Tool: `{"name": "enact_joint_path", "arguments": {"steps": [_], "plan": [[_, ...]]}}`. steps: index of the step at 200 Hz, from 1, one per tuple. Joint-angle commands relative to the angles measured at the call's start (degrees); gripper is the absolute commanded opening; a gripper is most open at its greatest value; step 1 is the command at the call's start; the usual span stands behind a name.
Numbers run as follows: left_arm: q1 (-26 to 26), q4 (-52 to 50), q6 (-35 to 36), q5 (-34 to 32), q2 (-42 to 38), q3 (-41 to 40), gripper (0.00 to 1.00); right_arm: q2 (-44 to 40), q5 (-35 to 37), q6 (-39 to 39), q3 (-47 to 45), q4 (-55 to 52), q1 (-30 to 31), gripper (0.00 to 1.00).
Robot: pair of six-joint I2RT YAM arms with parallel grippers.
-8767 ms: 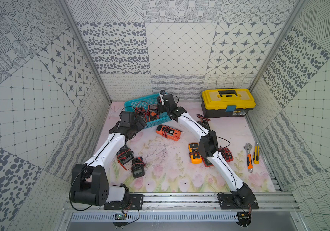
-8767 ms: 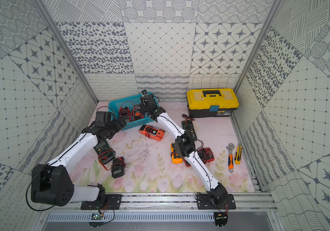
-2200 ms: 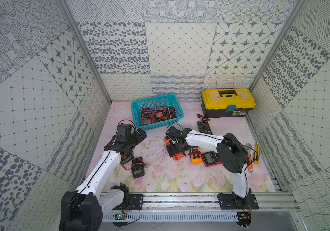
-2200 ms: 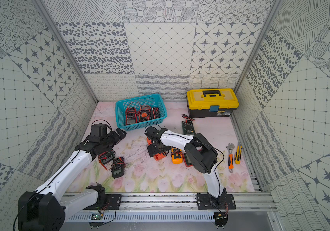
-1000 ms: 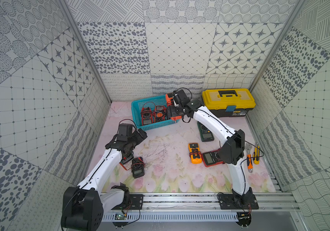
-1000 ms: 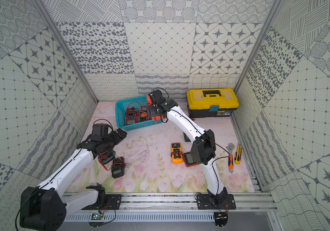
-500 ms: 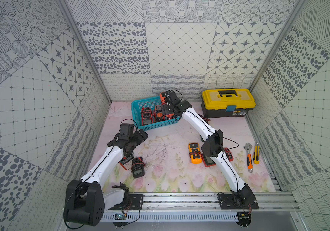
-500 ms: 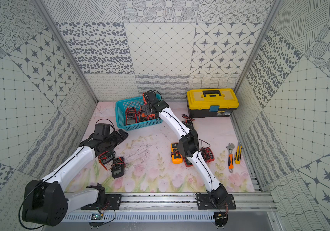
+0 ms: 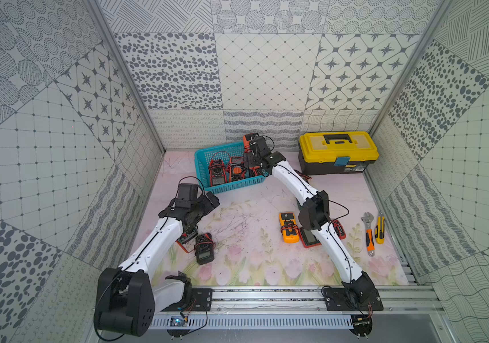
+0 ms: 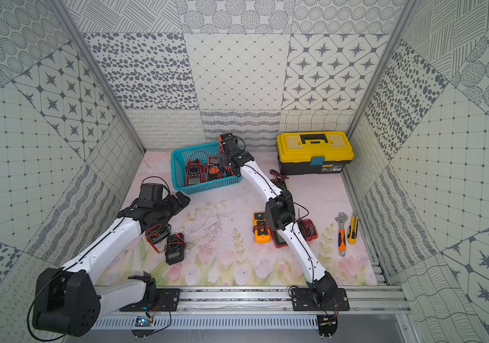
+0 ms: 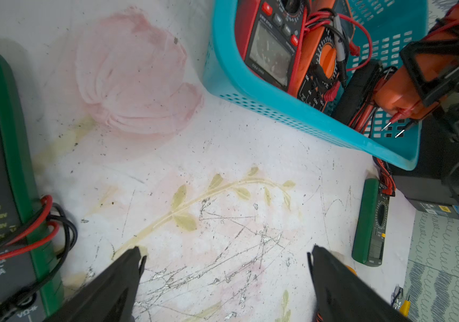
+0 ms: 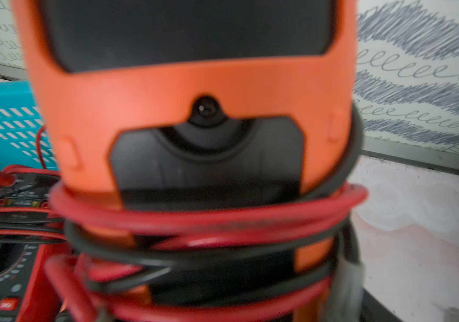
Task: Put the multimeter into the basket
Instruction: Place the multimeter in the basket.
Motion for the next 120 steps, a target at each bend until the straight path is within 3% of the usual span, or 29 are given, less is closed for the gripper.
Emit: {"name": "enact_joint_path", "arguments": {"steps": [1, 74, 99, 120], "plan": [[0.1, 1.0, 1.7, -0.3, 0.2, 0.2, 0.99, 0.9, -1.4, 1.2, 2.4, -0.1, 0.1, 0.00], [0.1, 0.9, 1.3, -0.5, 0.6, 0.7, 0.99, 7.3, -2.9, 1.2, 3.1, -11.5, 0.9, 0.00], [0.1, 0.6, 1.3, -0.5, 0.2, 1.0, 0.99, 6.5, -1.8, 1.2, 2.9, -12.3, 0.8, 0.38], [0.1, 0.1, 1.4, -0.7, -0.1, 1.4, 0.99, 4.4, -1.4, 1.2, 2.9, -11.7, 0.9, 0.59]]}}
